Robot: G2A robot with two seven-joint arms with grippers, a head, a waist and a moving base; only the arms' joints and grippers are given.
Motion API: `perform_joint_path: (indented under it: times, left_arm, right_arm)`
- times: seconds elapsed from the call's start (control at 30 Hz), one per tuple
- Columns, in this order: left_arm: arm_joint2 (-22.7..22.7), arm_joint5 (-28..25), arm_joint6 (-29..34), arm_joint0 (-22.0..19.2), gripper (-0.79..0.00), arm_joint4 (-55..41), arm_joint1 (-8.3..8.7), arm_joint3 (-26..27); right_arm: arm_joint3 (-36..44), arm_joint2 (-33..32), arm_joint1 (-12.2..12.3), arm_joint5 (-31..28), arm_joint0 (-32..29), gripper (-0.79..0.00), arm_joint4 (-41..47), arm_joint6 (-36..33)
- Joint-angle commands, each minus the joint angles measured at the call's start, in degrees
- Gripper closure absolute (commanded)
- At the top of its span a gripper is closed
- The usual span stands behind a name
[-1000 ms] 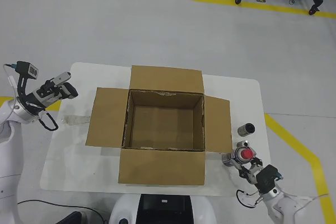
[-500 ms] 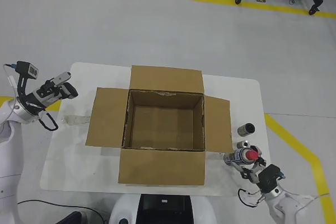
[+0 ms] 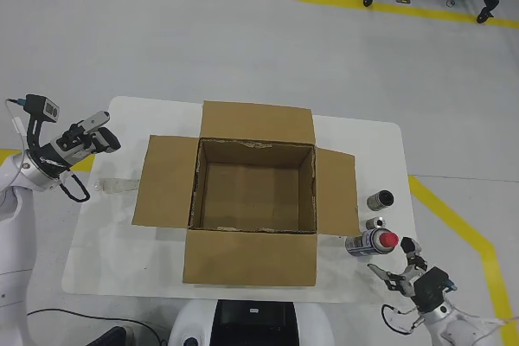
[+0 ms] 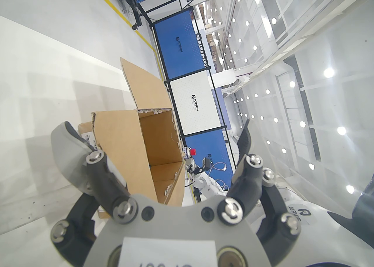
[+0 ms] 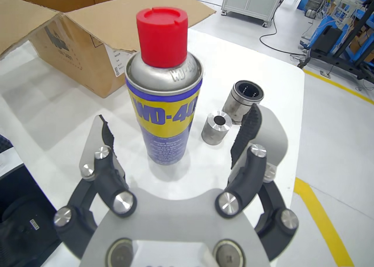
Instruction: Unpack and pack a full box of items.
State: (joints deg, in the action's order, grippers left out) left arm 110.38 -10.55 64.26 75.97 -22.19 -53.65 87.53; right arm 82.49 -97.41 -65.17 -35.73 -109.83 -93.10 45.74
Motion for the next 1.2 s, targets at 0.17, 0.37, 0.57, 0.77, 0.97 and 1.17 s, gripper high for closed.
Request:
perform_joint_path:
  times: [0.17,0.37,0.57,0.77,0.97,1.17]
  left_arm:
    - [0.0,0.0,0.0,0.0,-0.785,0.0,0.0,0.0]
    - [0.0,0.0,0.0,0.0,-0.785,0.0,0.0,0.0]
    - [0.0,0.0,0.0,0.0,-0.785,0.0,0.0,0.0]
    - [0.0,0.0,0.0,0.0,-0.785,0.0,0.0,0.0]
    - [0.0,0.0,0.0,0.0,-0.785,0.0,0.0,0.0]
    - [0.0,0.0,0.0,0.0,-0.785,0.0,0.0,0.0]
  right_arm:
    - [-1.5,1.5,0.1,1.3,0.8,-0.785,-1.2,0.7]
    - [-2.0,3.5,0.2,0.4,3.4,-0.785,-0.5,-0.5]
    - [-2.5,4.4,0.4,-0.2,4.7,-0.785,0.1,-0.4]
    - [-3.5,6.1,0.4,-0.7,6.7,-0.785,0.5,-0.5]
    - [-4.7,7.6,0.5,-1.4,8.4,-0.727,0.2,0.4]
    - [-5.4,8.8,0.6,-1.3,9.3,-0.086,0.4,1.2]
